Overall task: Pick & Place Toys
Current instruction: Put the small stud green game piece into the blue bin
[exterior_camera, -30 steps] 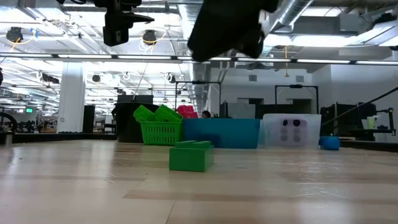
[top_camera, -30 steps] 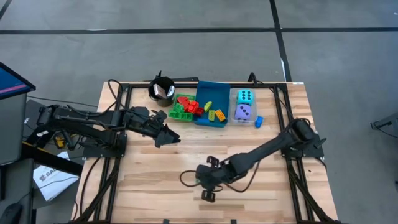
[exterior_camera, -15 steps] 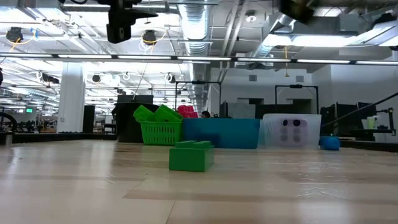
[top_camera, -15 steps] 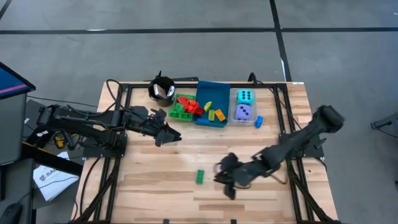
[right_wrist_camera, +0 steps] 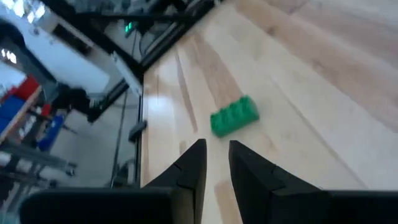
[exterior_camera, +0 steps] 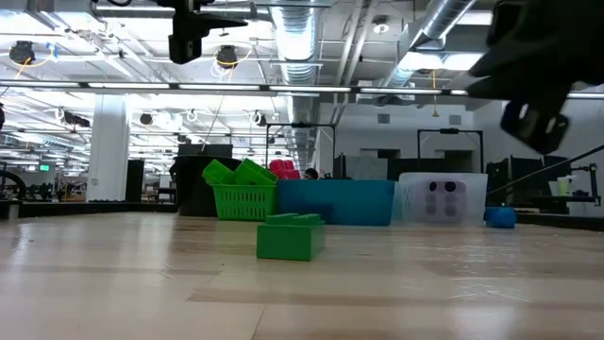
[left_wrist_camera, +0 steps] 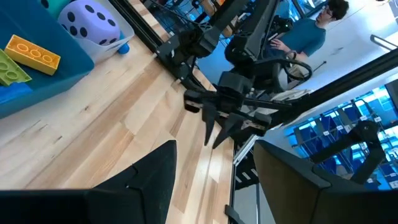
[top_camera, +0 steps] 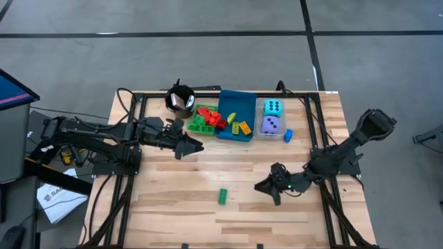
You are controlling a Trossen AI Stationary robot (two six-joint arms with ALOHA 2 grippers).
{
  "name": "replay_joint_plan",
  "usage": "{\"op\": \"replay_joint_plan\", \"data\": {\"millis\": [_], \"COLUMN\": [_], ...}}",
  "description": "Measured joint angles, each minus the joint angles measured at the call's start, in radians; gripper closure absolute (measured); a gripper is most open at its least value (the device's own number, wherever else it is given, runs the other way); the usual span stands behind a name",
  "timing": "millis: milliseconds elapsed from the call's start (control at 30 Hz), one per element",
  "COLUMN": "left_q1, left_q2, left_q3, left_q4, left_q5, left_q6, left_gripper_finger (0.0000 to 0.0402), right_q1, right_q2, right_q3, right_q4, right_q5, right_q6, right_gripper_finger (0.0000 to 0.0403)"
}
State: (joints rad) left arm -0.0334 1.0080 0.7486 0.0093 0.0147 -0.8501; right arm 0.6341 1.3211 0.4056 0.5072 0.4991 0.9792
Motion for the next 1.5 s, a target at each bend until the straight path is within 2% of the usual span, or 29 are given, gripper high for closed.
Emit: {"op": "replay_joint_plan", "data": {"millis": [133, 267, 500, 633, 867, 1000, 1133, 1300, 1400, 1500], "left_q1": [0.000, 0.000, 0.000, 0.000, 0.000, 0.000, 0.000, 0.000, 0.000, 0.000], "left_q2": [0.000, 0.000, 0.000, 0.000, 0.000, 0.000, 0.000, 0.000, 0.000, 0.000], "left_q3": [0.000, 0.000, 0.000, 0.000, 0.000, 0.000, 0.000, 0.000, 0.000, 0.000], "left_q4": [0.000, -0.001, -0.002, -0.002, -0.003, -0.003, -0.006, -0.005, -0.003, -0.001], "left_q5": [-0.002, -0.023, -0.026, -0.026, -0.026, -0.026, -0.026, -0.026, -0.026, -0.026], "left_q6": [-0.002, -0.002, -0.003, 0.004, 0.005, 0.006, 0.008, 0.006, 0.006, 0.005], "left_gripper_finger": [0.0193, 0.0193, 0.0193, 0.0193, 0.0193, 0.0193, 0.0193, 0.0193, 0.0193, 0.0193], "right_q1": [-0.036, -0.079, -0.131, -0.130, -0.133, -0.130, -0.129, -0.123, -0.125, -0.129], "right_q2": [0.094, 0.245, 0.518, 0.607, 0.603, 0.559, 0.532, 0.530, 0.531, 0.531], "right_q3": [0.008, 0.055, 0.178, 0.276, 0.380, 0.426, 0.440, 0.442, 0.442, 0.442], "right_q4": [0.116, 0.231, 0.469, 0.584, 0.449, 0.313, 0.187, 0.166, 0.154, 0.154], "right_q5": [0.002, 0.007, 0.023, 0.023, 0.027, 0.024, -0.029, -0.070, -0.152, -0.233], "right_q6": [-0.044, -0.052, 0.304, 0.355, 0.359, 0.263, 0.301, 0.274, 0.278, 0.310], "right_gripper_finger": [0.0337, 0.0337, 0.0337, 0.0337, 0.0337, 0.0337, 0.0339, 0.0342, 0.0321, 0.0275]}}
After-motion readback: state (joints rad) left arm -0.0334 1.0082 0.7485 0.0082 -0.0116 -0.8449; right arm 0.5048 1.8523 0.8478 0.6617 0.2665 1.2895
